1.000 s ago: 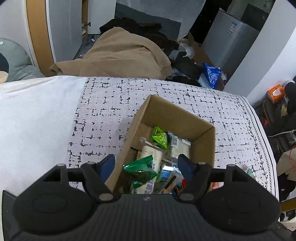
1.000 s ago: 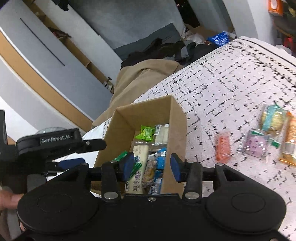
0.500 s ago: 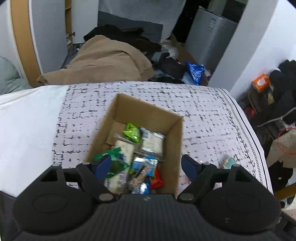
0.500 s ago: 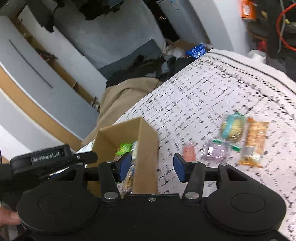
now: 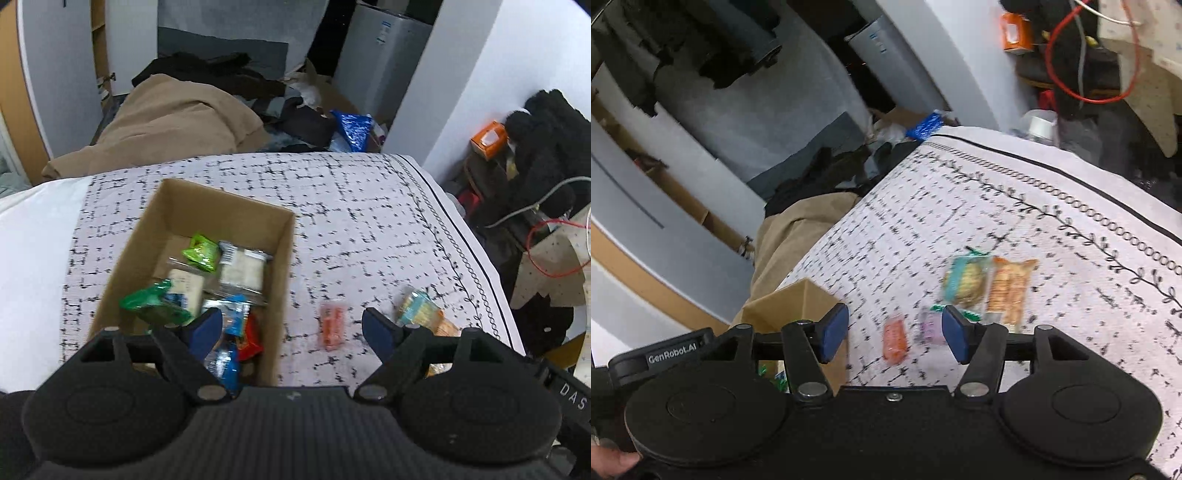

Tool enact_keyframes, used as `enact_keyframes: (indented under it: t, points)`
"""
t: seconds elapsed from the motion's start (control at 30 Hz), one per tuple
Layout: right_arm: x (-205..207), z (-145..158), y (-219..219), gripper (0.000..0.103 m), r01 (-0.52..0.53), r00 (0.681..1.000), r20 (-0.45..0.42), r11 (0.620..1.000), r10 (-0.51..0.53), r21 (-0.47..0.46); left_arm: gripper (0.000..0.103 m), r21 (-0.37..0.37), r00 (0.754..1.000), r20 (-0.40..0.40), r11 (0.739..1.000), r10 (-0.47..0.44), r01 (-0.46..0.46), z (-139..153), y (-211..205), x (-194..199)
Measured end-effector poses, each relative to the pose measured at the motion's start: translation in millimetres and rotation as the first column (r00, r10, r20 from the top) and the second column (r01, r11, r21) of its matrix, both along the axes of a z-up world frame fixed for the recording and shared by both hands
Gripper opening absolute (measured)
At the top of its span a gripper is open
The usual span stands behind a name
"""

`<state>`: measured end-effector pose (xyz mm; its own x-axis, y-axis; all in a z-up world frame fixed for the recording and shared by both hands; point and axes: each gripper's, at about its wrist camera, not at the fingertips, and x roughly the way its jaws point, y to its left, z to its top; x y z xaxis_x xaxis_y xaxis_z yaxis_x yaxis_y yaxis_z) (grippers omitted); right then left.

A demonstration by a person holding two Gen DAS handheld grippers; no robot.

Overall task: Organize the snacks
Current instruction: 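Move both grippers back toward the purple packet and orange cracker bar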

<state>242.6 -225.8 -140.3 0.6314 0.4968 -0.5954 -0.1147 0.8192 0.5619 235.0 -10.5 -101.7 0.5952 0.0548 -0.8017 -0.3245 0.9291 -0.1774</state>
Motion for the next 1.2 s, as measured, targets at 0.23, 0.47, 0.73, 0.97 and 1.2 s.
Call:
enact_keyframes:
  t: [0.23,0.47,0.73,0.97,1.2]
  points:
    - [4.2,-8.1,-16.7,0.056,0.059,0.998,-0.008,0.998,-0.059,-0.001,0.082,0.006,0.998,-0.006,0.998,-0.056,0.056,-7.5,-24.3,11.6]
    - [11.1,-25.2,-31.5,0.056,0.118,0.991,-0.058,0.993,-0.118,-0.012,0.081,-0.007,0.995,-0.029,0.995,-0.099,0.098,-25.4,-47.8,27.5]
    - [23.5,-46.4,-41.0,0.056,0.165,0.979,-0.12,0.986,-0.165,-0.012,0.08,-0.024,0.987,-0.074,0.99,-0.142,0.14,-52.7,-68.2,48.4]
    - [36.0,-69.2,-45.4,0.058,0.178,0.968,-0.181,0.984,-0.176,-0.005,0.079,-0.033,0.981,-0.108,0.986,-0.163,0.161,-77.5,-78.9,69.9]
    - [48.6,-83.7,-52.0,0.065,0.208,0.954,-0.227,0.978,-0.198,0.02,0.079,-0.035,0.97,-0.144,0.981,-0.195,0.192,-104.8,-94.8,89.3]
